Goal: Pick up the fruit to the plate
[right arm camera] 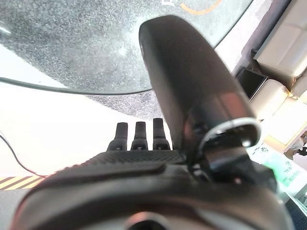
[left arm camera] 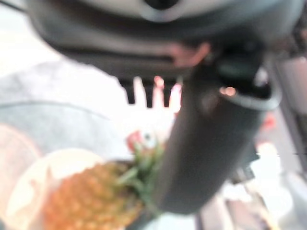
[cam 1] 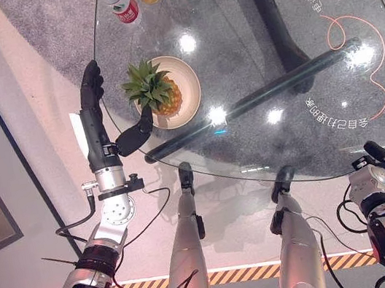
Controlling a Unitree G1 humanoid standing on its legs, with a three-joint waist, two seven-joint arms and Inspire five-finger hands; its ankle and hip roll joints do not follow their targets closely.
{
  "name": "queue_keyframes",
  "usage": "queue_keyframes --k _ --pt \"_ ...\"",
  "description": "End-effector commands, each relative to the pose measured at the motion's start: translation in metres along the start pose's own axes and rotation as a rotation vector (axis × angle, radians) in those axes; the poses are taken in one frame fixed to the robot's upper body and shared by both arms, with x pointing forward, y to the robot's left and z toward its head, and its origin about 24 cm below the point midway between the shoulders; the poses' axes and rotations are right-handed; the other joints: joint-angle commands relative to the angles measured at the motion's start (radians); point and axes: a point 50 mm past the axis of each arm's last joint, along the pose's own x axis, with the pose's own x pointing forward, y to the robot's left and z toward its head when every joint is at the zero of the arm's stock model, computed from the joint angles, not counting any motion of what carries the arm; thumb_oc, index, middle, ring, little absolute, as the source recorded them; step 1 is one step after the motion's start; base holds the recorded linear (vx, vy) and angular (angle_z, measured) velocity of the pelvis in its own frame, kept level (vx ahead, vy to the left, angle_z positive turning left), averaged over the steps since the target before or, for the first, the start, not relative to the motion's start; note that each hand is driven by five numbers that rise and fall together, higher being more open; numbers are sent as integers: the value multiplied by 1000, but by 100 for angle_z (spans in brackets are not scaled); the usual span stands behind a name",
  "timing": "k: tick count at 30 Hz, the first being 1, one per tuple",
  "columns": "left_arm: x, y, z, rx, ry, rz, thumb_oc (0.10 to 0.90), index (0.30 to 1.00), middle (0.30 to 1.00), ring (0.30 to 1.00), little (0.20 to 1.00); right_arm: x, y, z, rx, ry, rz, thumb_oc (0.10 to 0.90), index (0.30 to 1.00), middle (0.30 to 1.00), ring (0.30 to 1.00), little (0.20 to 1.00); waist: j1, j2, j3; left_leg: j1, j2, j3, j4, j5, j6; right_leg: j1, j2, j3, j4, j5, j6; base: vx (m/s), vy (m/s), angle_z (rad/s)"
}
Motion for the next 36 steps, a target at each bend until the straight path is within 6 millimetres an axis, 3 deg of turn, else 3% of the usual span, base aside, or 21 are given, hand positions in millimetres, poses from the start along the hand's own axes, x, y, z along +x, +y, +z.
queue_keyframes --k 1,12,20,24,26,28,32,34,36 --pt "14 7 13 -107 -44 95 800 900 900 900 900 26 -47 28 -33 -117 -138 800 900 900 900 900 20 -11 -21 63 10 0 60 -122 -17 15 18 -51 33 34 -11 0 0 0" --pt "-9 15 -12 -58 98 82 800 900 900 900 900 34 -84 12 -126 -90 -208 800 900 900 900 900 9 3 -21 206 8 31 -12 -112 -20 151 2 -37 -40 58 4 25 23 0" --pt "-27 22 -32 -53 257 83 800 900 900 900 900 36 -106 -1 -180 -59 -223 800 900 900 900 900 10 5 -46 242 16 41 -17 -123 -22 195 1 -52 -44 46 -1 17 -3 0" --pt "-78 41 -75 -76 606 160 800 900 900 900 900 29 -126 -40 -361 73 -87 800 900 900 900 900 9 -6 -99 301 25 55 -55 -112 -25 266 14 -58 -83 51 -4 60 -40 1" --pt "-116 53 -96 -39 799 218 800 900 900 900 900 21 -135 -62 -483 132 -15 800 900 900 900 900 6 -17 -140 346 29 60 -89 -94 -30 322 24 -56 -122 58 -7 128 9 9" --pt "-157 67 -110 44 980 238 800 900 900 900 900 9 -158 -94 -601 288 76 800 900 900 900 900 -3 -34 -200 389 39 65 -107 -80 -36 374 35 -49 -148 62 -13 226 15 -1" --pt "-209 84 -119 137 1211 219 800 900 900 900 900 -10 -204 -126 -803 459 151 800 900 900 900 900 -30 -47 -295 477 57 90 -120 -82 -43 464 45 -35 -179 61 -21 253 57 -7" --pt "-219 87 -120 131 1252 210 800 900 900 900 900 -13 -213 -129 -847 486 159 800 900 900 900 900 -34 -48 -314 496 59 97 -120 -86 -43 485 46 -32 -186 61 -21 216 58 -3" --pt "-246 87 -119 139 1354 145 800 900 900 900 900 -25 -234 -142 -924 588 171 800 900 900 900 900 -45 -46 -364 545 65 112 -120 -100 -44 533 49 -26 -202 58 -20 291 79 -9"
